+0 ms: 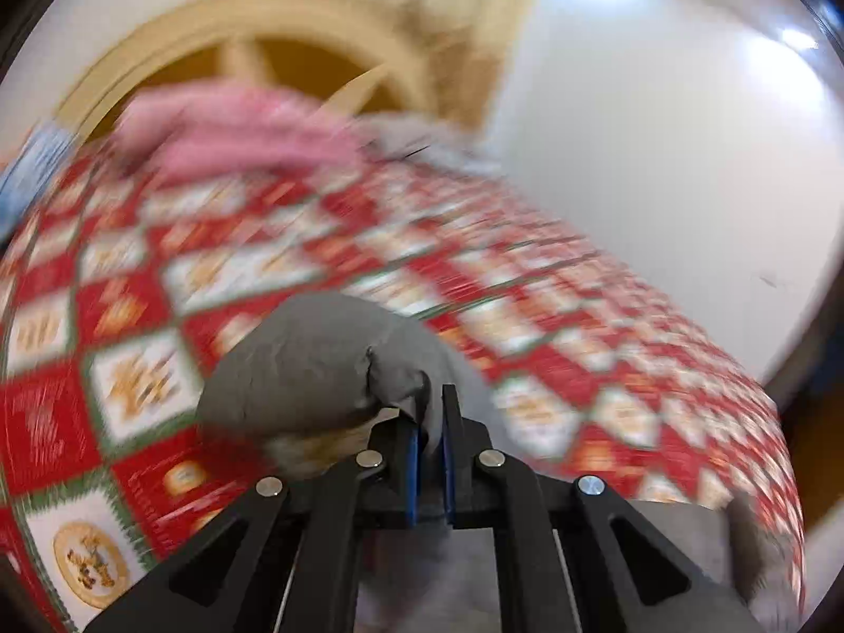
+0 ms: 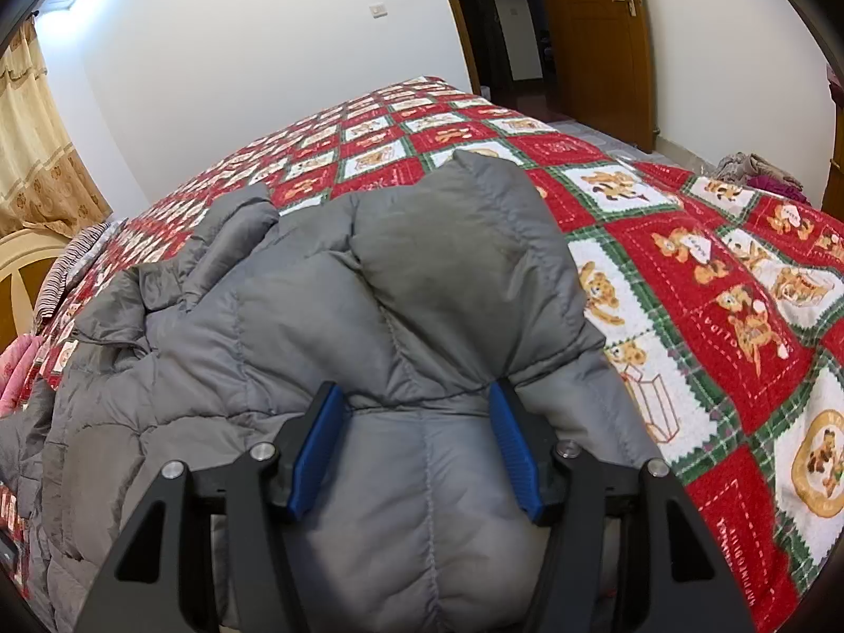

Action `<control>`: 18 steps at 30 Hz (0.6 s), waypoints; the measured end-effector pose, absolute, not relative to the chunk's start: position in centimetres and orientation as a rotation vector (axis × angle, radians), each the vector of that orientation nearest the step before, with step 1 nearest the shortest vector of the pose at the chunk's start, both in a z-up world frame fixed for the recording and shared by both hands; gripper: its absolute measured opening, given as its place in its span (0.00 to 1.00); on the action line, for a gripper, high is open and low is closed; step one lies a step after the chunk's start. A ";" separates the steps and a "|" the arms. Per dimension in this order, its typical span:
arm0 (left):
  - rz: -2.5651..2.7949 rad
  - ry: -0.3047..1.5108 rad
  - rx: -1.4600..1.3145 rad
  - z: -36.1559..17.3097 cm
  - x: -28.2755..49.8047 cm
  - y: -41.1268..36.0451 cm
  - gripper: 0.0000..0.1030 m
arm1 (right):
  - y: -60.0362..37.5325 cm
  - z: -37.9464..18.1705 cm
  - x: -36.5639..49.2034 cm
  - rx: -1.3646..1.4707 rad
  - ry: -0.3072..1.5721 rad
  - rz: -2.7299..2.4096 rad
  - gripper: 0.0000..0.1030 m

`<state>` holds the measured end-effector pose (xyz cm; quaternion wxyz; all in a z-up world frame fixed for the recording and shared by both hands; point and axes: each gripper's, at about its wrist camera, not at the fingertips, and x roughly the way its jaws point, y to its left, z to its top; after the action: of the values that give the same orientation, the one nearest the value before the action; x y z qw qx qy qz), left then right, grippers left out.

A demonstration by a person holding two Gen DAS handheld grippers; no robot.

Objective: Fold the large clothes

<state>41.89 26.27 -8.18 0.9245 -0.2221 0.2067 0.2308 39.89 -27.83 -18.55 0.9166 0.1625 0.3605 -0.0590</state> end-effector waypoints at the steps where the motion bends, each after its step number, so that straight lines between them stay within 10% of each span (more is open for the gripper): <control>1: 0.418 0.390 -0.404 -6.5 41.9 23.9 0.05 | -27.8 -18.6 39.9 0.335 0.741 -0.121 0.58; 8: -0.032 0.301 -0.155 -1.8 39.8 6.6 0.05 | -27.9 -18.5 39.8 0.345 0.737 -0.116 0.58; 18: -0.390 0.621 0.110 -11.6 38.3 -10.1 0.08 | -28.4 -18.6 39.6 0.371 0.728 -0.102 0.59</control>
<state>38.27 -10.09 -11.64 0.9321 0.0536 0.3034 -0.1905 39.58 -28.37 -18.58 0.9164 0.1801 0.3540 -0.0498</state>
